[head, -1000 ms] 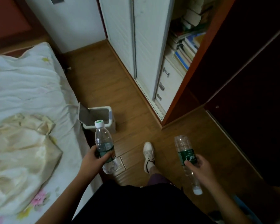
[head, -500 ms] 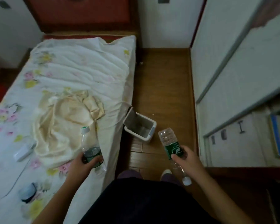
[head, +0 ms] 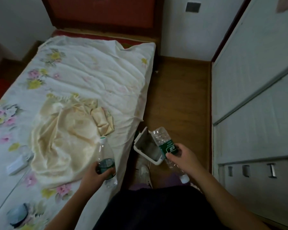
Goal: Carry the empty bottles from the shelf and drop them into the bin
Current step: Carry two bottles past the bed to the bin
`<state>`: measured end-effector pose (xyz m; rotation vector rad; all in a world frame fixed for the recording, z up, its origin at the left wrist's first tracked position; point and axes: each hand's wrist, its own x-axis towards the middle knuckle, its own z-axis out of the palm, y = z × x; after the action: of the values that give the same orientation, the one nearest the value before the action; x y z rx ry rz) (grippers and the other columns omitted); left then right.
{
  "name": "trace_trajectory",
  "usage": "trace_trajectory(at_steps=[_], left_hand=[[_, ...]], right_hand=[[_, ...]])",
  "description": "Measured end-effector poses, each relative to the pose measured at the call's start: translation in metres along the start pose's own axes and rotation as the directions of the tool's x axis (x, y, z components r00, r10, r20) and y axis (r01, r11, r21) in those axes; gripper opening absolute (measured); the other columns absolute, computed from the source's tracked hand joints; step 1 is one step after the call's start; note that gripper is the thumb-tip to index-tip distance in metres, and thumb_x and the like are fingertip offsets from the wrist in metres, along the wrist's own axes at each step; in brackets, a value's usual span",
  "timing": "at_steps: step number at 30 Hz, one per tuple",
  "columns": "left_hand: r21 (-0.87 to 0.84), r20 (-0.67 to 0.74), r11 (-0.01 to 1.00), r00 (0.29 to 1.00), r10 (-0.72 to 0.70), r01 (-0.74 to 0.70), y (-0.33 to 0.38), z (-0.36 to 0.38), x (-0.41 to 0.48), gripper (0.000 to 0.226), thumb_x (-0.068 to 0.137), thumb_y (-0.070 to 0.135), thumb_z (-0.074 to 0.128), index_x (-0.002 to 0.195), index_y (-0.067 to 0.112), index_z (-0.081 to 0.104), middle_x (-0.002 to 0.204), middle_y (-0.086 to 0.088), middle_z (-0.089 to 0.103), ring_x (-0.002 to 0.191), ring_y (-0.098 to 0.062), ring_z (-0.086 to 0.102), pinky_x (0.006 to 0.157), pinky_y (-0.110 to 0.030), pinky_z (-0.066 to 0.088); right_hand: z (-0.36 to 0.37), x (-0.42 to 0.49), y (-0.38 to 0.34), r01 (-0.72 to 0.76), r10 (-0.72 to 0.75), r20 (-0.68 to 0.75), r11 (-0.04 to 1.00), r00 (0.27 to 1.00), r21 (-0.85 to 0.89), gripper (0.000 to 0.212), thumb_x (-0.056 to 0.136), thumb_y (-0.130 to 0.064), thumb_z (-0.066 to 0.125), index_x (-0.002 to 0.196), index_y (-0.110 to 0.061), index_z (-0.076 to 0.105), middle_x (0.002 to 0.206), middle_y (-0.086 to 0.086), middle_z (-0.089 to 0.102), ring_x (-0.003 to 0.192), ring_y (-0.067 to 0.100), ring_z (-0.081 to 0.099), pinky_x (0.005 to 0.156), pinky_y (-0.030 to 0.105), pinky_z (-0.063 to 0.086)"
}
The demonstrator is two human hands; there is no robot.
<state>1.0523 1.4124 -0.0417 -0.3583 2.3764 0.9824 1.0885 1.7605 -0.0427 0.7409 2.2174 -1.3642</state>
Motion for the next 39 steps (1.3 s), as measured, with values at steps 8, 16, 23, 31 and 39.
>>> trace_trajectory(at_steps=[8, 16, 23, 31, 39], left_hand=[[0.132, 0.173, 0.991, 0.985, -0.006, -0.017, 0.028, 0.037, 0.060, 0.061, 0.059, 0.068, 0.073, 0.105, 0.031, 0.061, 0.093, 0.011, 0.072, 0.085, -0.007, 0.069, 0.079, -0.037, 0.060], [0.183, 0.402, 0.982, 0.909, -0.108, 0.035, 0.010, 0.118, 0.116, 0.061, 0.061, 0.067, 0.069, 0.113, 0.037, 0.058, 0.100, 0.014, 0.070, 0.091, -0.005, 0.067, 0.084, -0.034, 0.058], [0.195, 0.490, 0.966, 0.837, -0.245, 0.168, -0.043, 0.206, 0.216, 0.042, 0.081, 0.057, 0.068, 0.112, 0.032, 0.056, 0.098, 0.008, 0.069, 0.086, -0.007, 0.068, 0.075, -0.026, 0.057], [0.004, 0.449, 0.861, 0.768, -0.456, 0.508, -0.072, 0.293, 0.297, 0.071, 0.080, 0.051, 0.072, 0.135, 0.012, 0.048, 0.115, -0.009, 0.066, 0.087, -0.019, 0.070, 0.056, -0.025, 0.054], [-0.064, 0.387, 0.833, 0.783, -0.487, 0.550, -0.064, 0.318, 0.297, 0.068, 0.085, 0.044, 0.069, 0.141, 0.014, 0.045, 0.120, -0.007, 0.065, 0.077, -0.015, 0.068, 0.059, -0.024, 0.054]], right_hand=[[0.008, 0.049, -0.015, -0.139, 0.144, 0.094, 0.989, 0.985, -0.052, 0.050, 0.088, -0.041, 0.067, 0.132, -0.023, 0.052, 0.095, -0.017, 0.058, 0.085, 0.001, 0.060, 0.067, 0.024, 0.049], [0.045, 0.134, 0.049, -0.383, 0.376, 0.185, 0.924, 0.908, 0.005, 0.053, 0.085, -0.053, 0.065, 0.129, -0.024, 0.054, 0.106, -0.004, 0.067, 0.089, 0.012, 0.069, 0.072, 0.030, 0.057], [0.102, 0.233, 0.142, -0.507, 0.492, 0.221, 0.862, 0.842, 0.016, 0.048, 0.083, -0.060, 0.062, 0.117, -0.026, 0.061, 0.100, -0.001, 0.072, 0.087, 0.017, 0.071, 0.080, 0.039, 0.059], [0.135, 0.319, 0.205, -0.565, 0.532, 0.233, 0.819, 0.814, 0.100, 0.031, 0.082, -0.038, 0.073, 0.105, -0.022, 0.061, 0.106, 0.003, 0.069, 0.095, 0.020, 0.068, 0.091, 0.045, 0.057], [0.148, 0.314, 0.232, -0.522, 0.511, 0.193, 0.853, 0.838, 0.005, 0.027, 0.085, -0.039, 0.066, 0.105, -0.021, 0.068, 0.097, -0.005, 0.067, 0.094, 0.015, 0.064, 0.086, 0.036, 0.054]])
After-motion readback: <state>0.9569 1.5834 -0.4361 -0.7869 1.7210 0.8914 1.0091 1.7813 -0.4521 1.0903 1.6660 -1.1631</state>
